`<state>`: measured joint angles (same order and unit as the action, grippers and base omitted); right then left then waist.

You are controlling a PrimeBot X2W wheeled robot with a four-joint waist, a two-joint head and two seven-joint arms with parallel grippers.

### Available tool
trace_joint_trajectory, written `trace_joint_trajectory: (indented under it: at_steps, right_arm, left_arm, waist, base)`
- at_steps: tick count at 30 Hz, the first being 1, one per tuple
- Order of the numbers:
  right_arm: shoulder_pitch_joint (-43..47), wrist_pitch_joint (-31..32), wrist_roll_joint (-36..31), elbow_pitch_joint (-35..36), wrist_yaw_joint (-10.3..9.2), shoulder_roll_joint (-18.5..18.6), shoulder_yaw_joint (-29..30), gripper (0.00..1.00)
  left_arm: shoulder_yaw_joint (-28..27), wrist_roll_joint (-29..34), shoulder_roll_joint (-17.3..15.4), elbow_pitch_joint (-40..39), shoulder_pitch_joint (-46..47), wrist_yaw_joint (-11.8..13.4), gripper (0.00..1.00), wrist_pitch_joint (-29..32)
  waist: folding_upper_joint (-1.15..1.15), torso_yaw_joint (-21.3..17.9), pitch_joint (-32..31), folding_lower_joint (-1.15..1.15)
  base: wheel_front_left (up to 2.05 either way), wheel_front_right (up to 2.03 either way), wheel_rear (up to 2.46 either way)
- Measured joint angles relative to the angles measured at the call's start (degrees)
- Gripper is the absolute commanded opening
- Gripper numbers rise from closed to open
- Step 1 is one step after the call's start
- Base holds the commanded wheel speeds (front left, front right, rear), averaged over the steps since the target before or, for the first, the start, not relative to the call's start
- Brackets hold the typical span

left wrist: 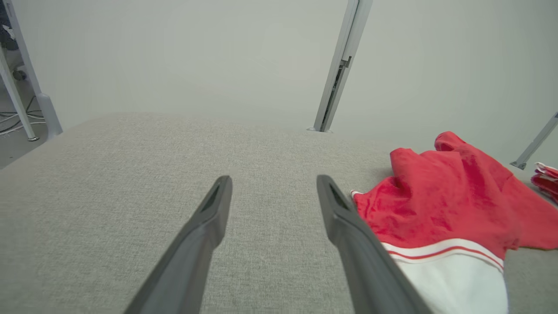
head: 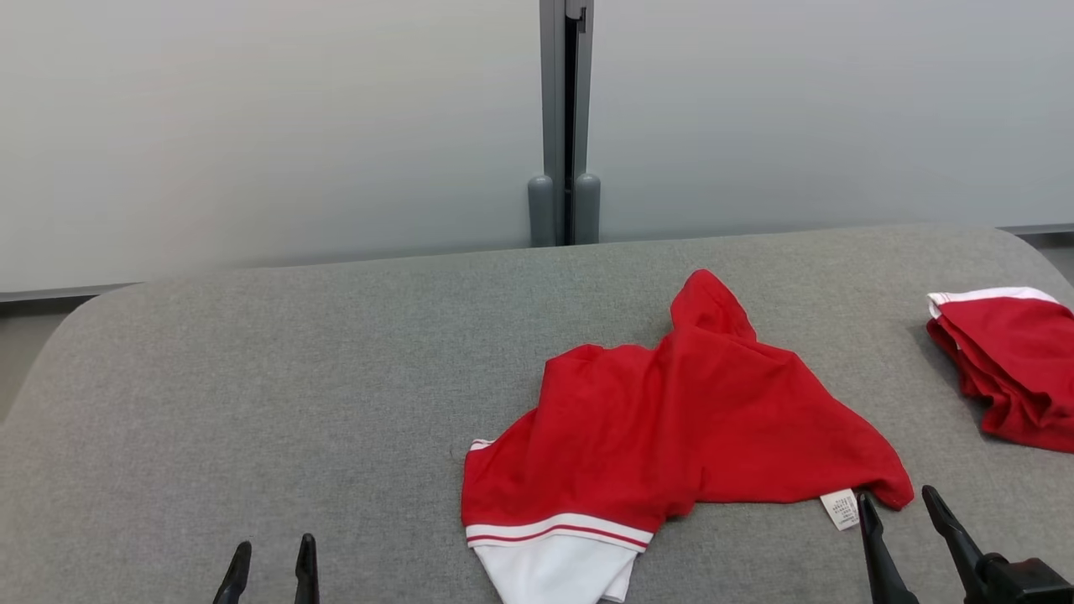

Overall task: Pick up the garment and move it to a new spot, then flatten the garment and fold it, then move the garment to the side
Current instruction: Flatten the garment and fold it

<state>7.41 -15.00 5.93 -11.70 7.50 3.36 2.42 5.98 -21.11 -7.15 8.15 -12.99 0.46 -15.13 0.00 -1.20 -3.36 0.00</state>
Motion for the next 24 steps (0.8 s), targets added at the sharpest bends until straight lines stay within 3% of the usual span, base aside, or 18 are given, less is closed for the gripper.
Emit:
trace_joint_trajectory:
  at_steps: [8, 24]
  right_arm:
    - [-0.15, 0.00, 0.10, -0.76, 0.00, -0.31, -1.35, 1.00]
    - [-0.81, 0.00, 0.08, -1.18, 0.00, -0.47, -2.47, 1.00]
  left_arm:
    - [-4.16, 4.12, 3.09, 0.03, -2.16, -3.97, 1.00, 0.00]
    - [-6.83, 6.33, 4.26, 0.66, -2.05, -6.46, 1.00, 0.00]
  waist:
    - [0.00, 0.17, -1.19, 0.00]
    - [0.00, 0.23, -0.94, 0.00]
  base:
    - [0.00, 0.00, 0.00]
    - [0.00, 0.00, 0.00]
